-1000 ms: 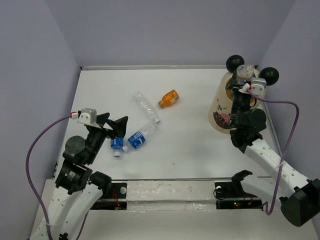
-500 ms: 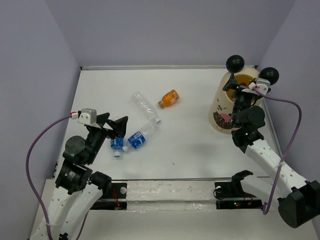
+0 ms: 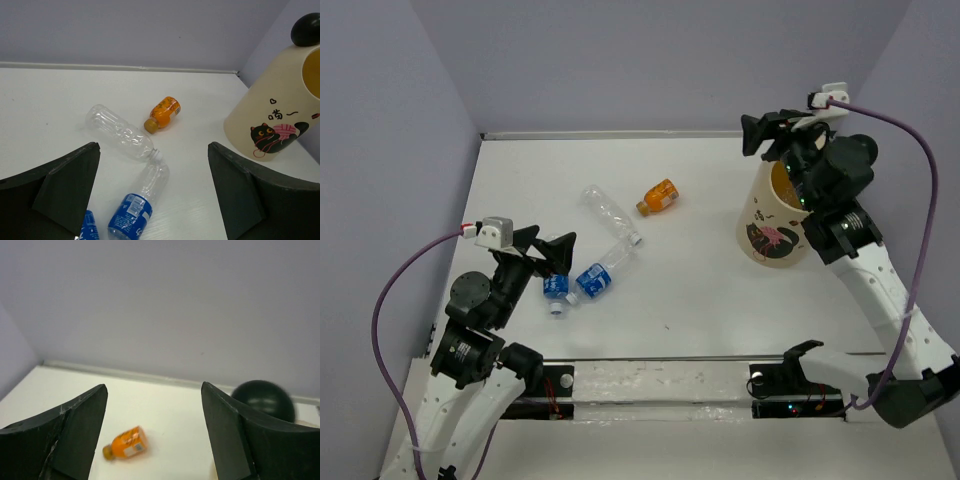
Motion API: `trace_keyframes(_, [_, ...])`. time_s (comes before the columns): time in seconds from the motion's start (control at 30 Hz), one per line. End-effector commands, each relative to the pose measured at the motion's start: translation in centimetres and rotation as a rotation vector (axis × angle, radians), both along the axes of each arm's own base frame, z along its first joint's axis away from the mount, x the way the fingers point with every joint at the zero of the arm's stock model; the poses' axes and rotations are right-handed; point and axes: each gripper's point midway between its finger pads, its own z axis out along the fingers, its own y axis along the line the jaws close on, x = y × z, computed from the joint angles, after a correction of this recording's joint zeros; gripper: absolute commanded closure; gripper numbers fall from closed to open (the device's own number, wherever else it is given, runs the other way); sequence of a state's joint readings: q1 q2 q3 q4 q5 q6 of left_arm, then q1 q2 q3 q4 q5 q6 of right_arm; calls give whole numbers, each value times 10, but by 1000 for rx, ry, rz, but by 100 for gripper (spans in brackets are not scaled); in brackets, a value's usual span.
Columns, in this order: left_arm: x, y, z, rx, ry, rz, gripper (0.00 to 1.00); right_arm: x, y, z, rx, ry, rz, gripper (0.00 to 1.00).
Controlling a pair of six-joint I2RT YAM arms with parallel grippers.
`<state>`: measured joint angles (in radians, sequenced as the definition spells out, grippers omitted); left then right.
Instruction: Put the plastic bottles in the bin
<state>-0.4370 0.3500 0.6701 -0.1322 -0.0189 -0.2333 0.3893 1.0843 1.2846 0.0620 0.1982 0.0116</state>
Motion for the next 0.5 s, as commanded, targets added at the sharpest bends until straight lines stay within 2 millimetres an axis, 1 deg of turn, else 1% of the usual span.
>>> trace_keyframes(0.0, [-3, 1, 24, -24, -64, -3, 1, 13, 93, -104, -116, 396, 339, 21])
trace_keyframes(0.07, [-2, 2, 23, -24, -59, 3, 1, 20, 110, -123, -158, 442, 341, 23])
trace_keyframes(0.1, [-2, 2, 22, -24, -55, 6, 1, 23, 129, -141, -186, 479, 366, 25])
trace_keyframes(0.13, [-1, 3, 22, -25, -53, 10, 1, 26, 139, -143, -198, 480, 381, 25])
trace_keyframes(0.17, [-1, 3, 22, -26, -55, 13, 1, 29, 157, -161, -226, 517, 409, 25])
trace_keyframes(0.2, [0, 3, 22, -26, -53, 13, 1, 30, 158, -153, -225, 500, 416, 25])
trace_keyframes(0.23, [0, 3, 22, -27, -51, 16, 1, 34, 176, -164, -252, 519, 454, 25])
trace_keyframes(0.27, [1, 4, 21, -28, -49, 20, 1, 39, 183, -171, -264, 533, 472, 25])
trace_keyframes(0.3, [1, 4, 21, -27, -48, 22, 1, 39, 195, -178, -277, 551, 502, 23])
trace_keyframes(0.33, [1, 6, 22, -32, -48, 31, 1, 44, 201, -185, -285, 568, 516, 18])
trace_keyframes(0.37, [2, 6, 20, -29, -42, 35, 1, 53, 216, -200, -296, 607, 554, 15])
trace_keyframes(0.4, [3, 6, 20, -29, -37, 40, 1, 53, 227, -207, -304, 625, 587, 12])
trace_keyframes(0.43, [5, 7, 18, -26, -29, 51, 1, 57, 234, -213, -307, 639, 607, 11])
trace_keyframes(0.47, [6, 7, 16, -25, -22, 52, 1, 63, 249, -229, -320, 664, 632, 9])
